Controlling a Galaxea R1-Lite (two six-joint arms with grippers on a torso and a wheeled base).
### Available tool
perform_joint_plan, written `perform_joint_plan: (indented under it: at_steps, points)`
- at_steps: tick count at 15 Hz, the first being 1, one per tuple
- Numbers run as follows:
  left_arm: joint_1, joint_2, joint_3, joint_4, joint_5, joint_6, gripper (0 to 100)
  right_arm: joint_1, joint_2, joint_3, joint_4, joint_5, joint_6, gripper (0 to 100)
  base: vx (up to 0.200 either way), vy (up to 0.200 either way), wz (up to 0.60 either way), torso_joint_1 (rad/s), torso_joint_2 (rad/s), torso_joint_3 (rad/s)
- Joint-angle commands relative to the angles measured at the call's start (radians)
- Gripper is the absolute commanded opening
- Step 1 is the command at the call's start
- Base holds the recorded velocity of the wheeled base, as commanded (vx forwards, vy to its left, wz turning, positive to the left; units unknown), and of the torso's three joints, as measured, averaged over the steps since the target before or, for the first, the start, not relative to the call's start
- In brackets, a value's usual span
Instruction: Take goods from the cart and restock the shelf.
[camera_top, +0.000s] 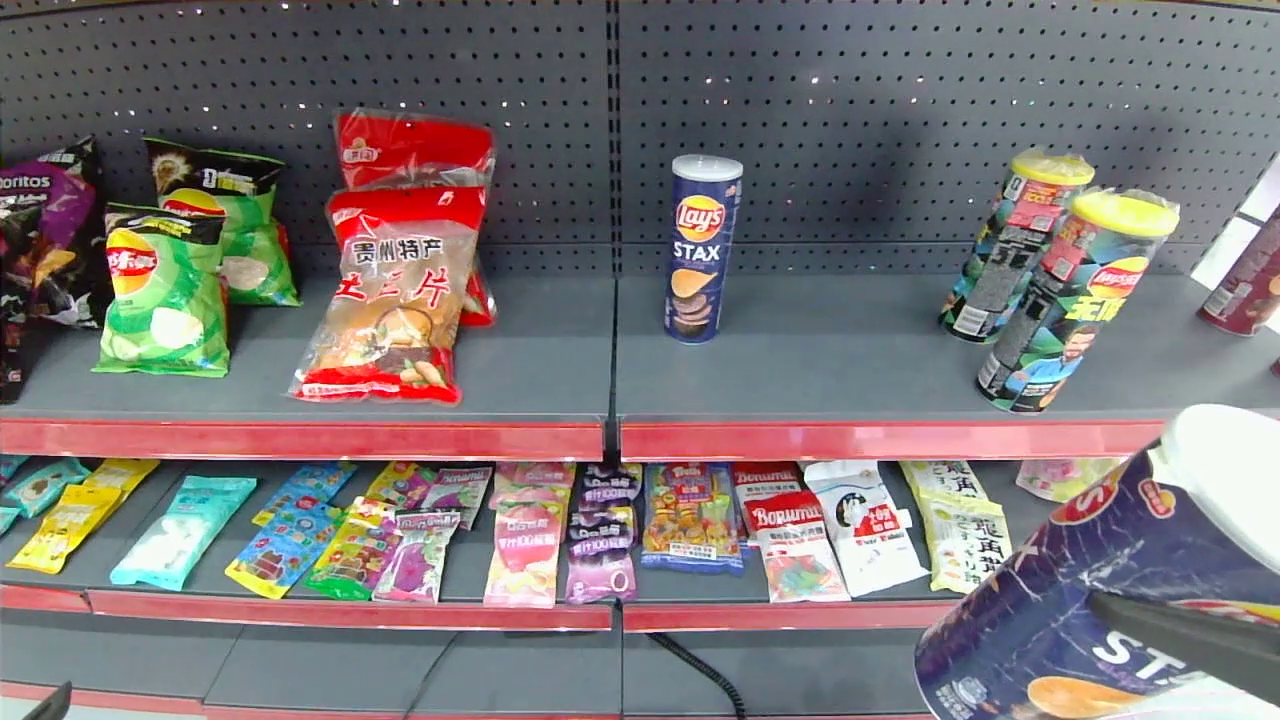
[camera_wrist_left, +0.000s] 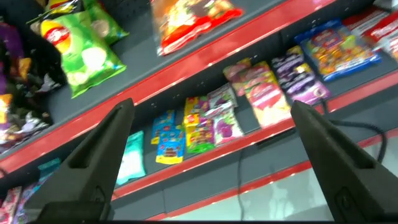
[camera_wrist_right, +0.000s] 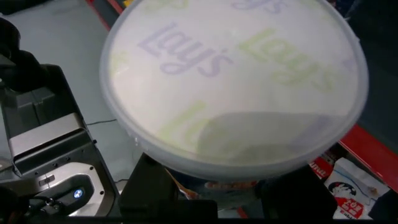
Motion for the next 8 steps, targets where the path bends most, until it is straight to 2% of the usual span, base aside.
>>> perform_joint_plan:
  at_steps: [1, 8]
  points:
    - [0.001, 0.007, -0.002, -0.001, 0.002, 0.002, 100, 0.001, 0.005, -0.002, 0.000, 0.000, 0.000, 0, 0.000, 0.000, 0.00, 0.000, 0.00, 0.000]
    - [0.001, 0.002, -0.002, -0.001, 0.008, 0.002, 100, 0.001, 0.007, 0.000, 0.002, 0.000, 0.000, 0, 0.200, 0.000, 0.00, 0.004, 0.00, 0.004]
